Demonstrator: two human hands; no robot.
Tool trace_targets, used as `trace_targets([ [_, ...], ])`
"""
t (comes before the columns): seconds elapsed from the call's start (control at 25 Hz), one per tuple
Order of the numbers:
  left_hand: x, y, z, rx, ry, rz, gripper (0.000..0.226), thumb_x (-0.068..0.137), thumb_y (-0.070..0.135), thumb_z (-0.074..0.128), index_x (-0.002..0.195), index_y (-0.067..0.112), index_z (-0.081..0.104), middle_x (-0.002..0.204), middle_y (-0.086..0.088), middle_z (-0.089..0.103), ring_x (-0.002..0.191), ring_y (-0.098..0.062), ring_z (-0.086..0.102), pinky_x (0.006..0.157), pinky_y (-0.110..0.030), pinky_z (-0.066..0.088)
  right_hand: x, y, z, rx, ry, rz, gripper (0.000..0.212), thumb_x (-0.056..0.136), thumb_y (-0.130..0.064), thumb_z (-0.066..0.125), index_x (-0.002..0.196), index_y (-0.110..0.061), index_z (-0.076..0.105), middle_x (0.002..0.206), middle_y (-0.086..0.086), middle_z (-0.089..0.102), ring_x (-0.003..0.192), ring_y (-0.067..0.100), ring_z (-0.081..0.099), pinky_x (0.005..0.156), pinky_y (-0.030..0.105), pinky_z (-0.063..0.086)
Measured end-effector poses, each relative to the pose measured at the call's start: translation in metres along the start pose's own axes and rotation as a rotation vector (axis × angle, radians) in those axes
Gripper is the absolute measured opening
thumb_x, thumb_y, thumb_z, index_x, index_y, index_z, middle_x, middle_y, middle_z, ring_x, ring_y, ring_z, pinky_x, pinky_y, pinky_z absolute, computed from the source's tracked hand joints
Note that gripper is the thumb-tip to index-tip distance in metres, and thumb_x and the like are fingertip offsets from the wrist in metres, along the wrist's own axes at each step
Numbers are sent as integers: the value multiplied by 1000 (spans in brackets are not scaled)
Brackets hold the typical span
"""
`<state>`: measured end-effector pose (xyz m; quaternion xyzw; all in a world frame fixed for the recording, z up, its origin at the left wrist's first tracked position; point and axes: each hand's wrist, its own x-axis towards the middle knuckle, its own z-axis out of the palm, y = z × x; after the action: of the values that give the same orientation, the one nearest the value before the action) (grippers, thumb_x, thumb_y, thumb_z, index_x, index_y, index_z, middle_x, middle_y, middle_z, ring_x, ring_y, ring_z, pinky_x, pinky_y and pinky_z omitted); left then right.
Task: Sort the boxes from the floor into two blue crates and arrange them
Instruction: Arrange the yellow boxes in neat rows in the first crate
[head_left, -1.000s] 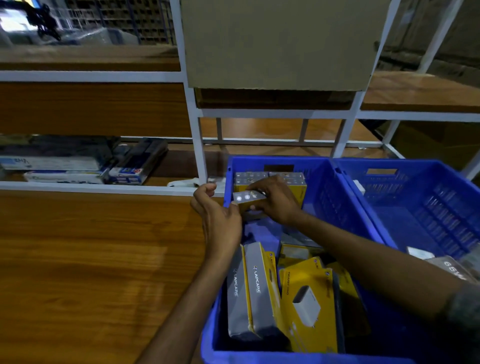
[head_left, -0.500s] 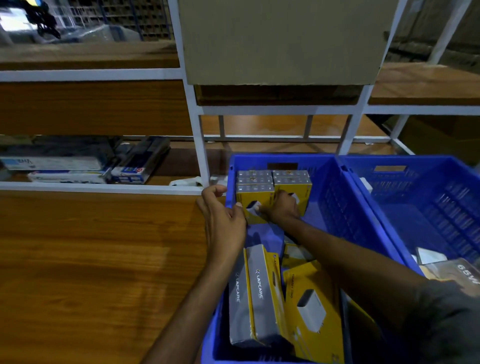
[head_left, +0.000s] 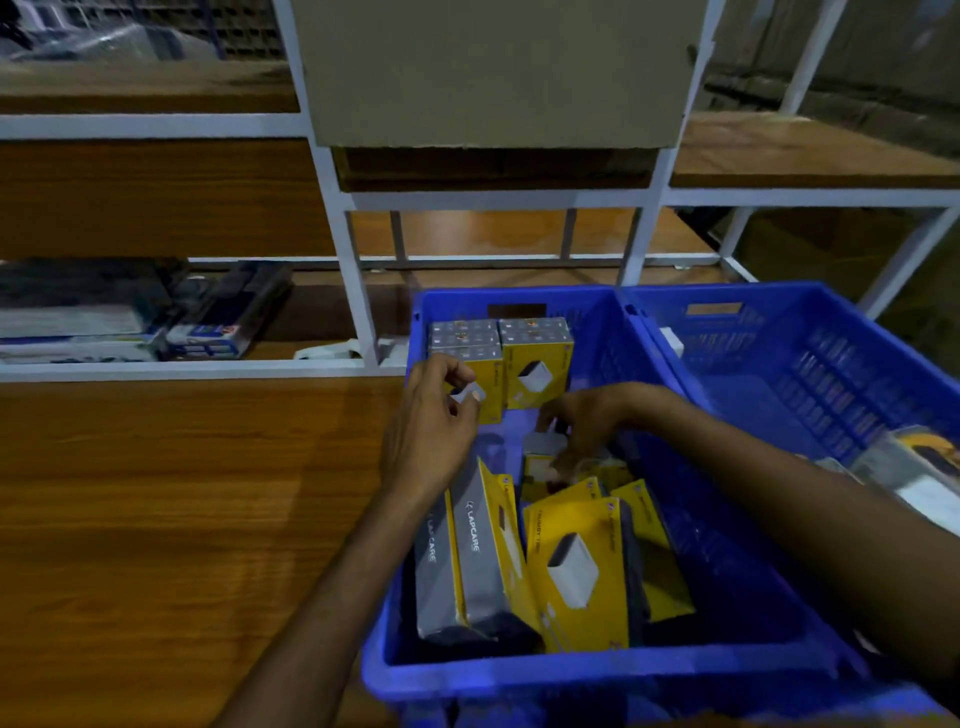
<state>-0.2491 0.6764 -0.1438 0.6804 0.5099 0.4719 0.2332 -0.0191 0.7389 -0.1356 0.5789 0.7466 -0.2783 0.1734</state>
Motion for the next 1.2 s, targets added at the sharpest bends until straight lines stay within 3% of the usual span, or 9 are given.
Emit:
trace_targets([
  [0.16, -3, 0, 1, 21, -76, 36, 19, 94, 18, 67, 96, 33, 55, 102, 12, 56, 77, -10, 57, 73, -49, 54, -6, 11, 16, -192, 220, 33, 54, 77, -43, 86, 119, -16, 65, 107, 3, 70, 98, 26, 68, 84, 40, 58],
  [0.32, -1, 1, 1, -18, -82, 8, 13, 98, 20, 61, 104, 31, 58, 97, 10, 62, 80, -14, 63, 72, -51, 55, -28, 21, -8, 167, 450, -14, 30, 81, -40, 85, 82, -20, 62, 78, 1, 63, 78, 22, 62, 66, 34, 45],
  [0.48, -2, 4, 0, -21, -62, -34, 25, 104, 19, 53, 127, 28, 58, 106, 11, 66, 96, -7, 66, 81, -47, 58, -66, 20, -21, 916, 466, -219, 22, 93, -25, 75, 106, -7, 70, 81, -3, 71, 74, 10, 66, 74, 31, 48],
  [0.64, -4, 9, -1, -8, -158, 21, 31, 107, 20, 50, 136, 27, 55, 122, 4, 70, 107, -12, 68, 88, -44, 58, -79, 1, -15, 1229, 308, -411, 33, 105, -19, 53, 137, -11, 59, 124, 11, 72, 106, 21, 70, 93, 39, 58],
  [0.8, -9, 15, 2, -67, -266, 76, 37, 109, 34, 42, 141, 18, 51, 114, 5, 68, 102, -7, 68, 88, -48, 56, -78, -27, -4, 1197, 340, -428, 30, 109, -24, 44, 135, -17, 58, 118, 4, 72, 104, 16, 70, 90, 31, 60],
  [0.88, -8, 19, 1, -139, -328, 9, 61, 102, 51, 40, 158, 31, 25, 121, 22, 61, 104, 8, 64, 89, -30, 58, -75, -40, 7, 1089, 451, -408, 24, 107, -21, 51, 129, -22, 59, 113, -3, 72, 100, 6, 71, 90, 29, 61],
  [0.96, -6, 21, 2, -203, -329, -50, 70, 97, 61, 44, 158, 44, 12, 135, 22, 57, 113, 5, 63, 95, -28, 57, -73, -49, 15, 1071, 515, -399, 31, 103, -16, 59, 134, -17, 59, 117, 1, 73, 95, 5, 74, 83, 26, 63],
  [1.08, -4, 14, 4, -235, -186, -76, 66, 95, 66, 52, 152, 38, 34, 141, 12, 61, 123, -8, 62, 102, -45, 54, -72, -46, 14, 1360, 404, -347, 30, 105, -40, 52, 116, -17, 67, 106, 9, 75, 95, 21, 74, 83, 36, 62],
  [1.2, -2, 13, 3, -273, -82, -95, 58, 95, 62, 55, 143, 30, 49, 134, 10, 66, 120, -11, 64, 101, -49, 54, -71, -35, 8, 1433, 315, -400, 61, 91, -71, 57, 96, -11, 64, 91, 21, 62, 90, 45, 64, 90, 51, 54],
])
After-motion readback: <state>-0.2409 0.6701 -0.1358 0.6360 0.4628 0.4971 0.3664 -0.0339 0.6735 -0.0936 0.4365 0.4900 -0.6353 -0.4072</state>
